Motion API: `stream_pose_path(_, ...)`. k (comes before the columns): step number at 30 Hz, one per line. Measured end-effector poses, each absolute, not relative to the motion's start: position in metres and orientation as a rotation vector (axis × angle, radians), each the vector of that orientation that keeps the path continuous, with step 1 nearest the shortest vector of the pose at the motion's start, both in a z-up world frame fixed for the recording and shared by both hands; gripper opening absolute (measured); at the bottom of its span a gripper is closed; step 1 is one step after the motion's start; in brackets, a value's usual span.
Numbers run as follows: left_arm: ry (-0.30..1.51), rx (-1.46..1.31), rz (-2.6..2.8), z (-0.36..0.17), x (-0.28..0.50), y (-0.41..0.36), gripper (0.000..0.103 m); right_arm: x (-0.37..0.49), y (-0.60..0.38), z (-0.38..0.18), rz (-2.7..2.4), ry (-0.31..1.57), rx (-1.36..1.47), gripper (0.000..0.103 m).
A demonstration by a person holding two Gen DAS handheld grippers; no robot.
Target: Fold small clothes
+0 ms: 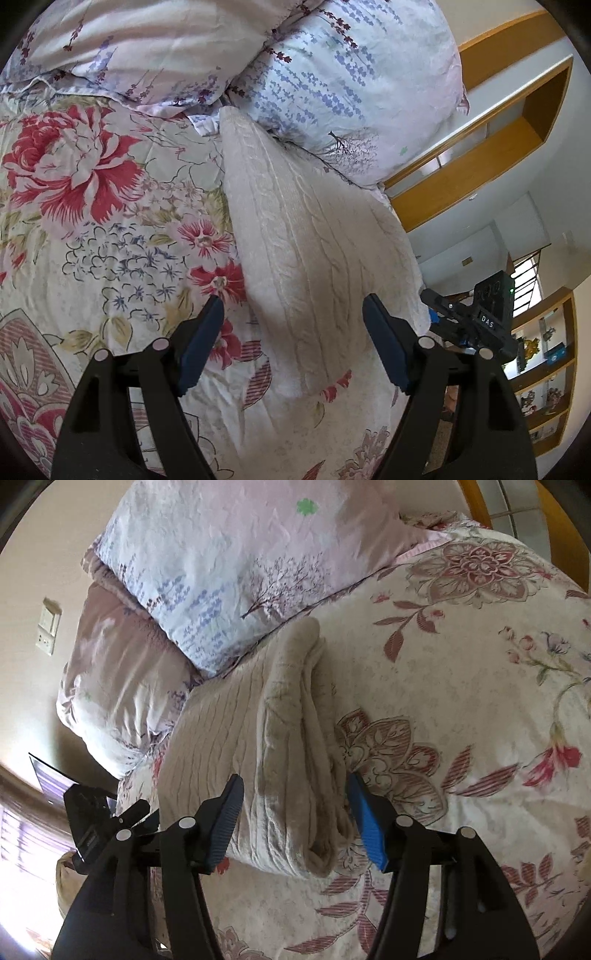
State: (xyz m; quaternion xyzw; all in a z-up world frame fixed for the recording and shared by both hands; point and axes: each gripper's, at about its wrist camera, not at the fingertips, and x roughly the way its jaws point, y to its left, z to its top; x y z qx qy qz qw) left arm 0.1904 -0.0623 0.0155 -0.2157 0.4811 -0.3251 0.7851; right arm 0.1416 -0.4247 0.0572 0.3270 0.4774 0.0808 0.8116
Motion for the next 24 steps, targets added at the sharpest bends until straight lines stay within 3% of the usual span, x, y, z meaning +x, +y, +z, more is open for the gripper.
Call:
stream_pose_path(1,1.037,-0.453,-0.694,0.016,0.19,-0.065,0.077,0.142,-0.423,0.056,0.18,1.022,0.694,0.046)
stream_pose_path(3,1.037,-0.443,-0.691,0.015,0.19,-0.067,0.077,0.143,-0.415,0.056,0.172,1.022,0.641,0.021)
stream_pose_path(7,1.037,-0.424,-0.683,0.016,0.19,-0.072,0.077,0.138,-0.411,0.075,0.15,0.912,0.574,0.012)
stream_pose_path(10,1.032,-0.41,-0.682,0.017,0.189,-0.075,0.077,0.133,-0.421,0.09,0.098,0.835,0.568,0.012)
stream_pose_path(17,1.053,-0.385,-0.666,0.011,0.187,-0.079,0.077,0.136,-0.427,0.039,0.012,0.998,0.599,0.013)
stream_pose_path(24,1.053,-0.37,-0.649,0.011,0.186,-0.08,0.077,0.133,-0.433,0.067,-0.019,0.914,0.588,0.026)
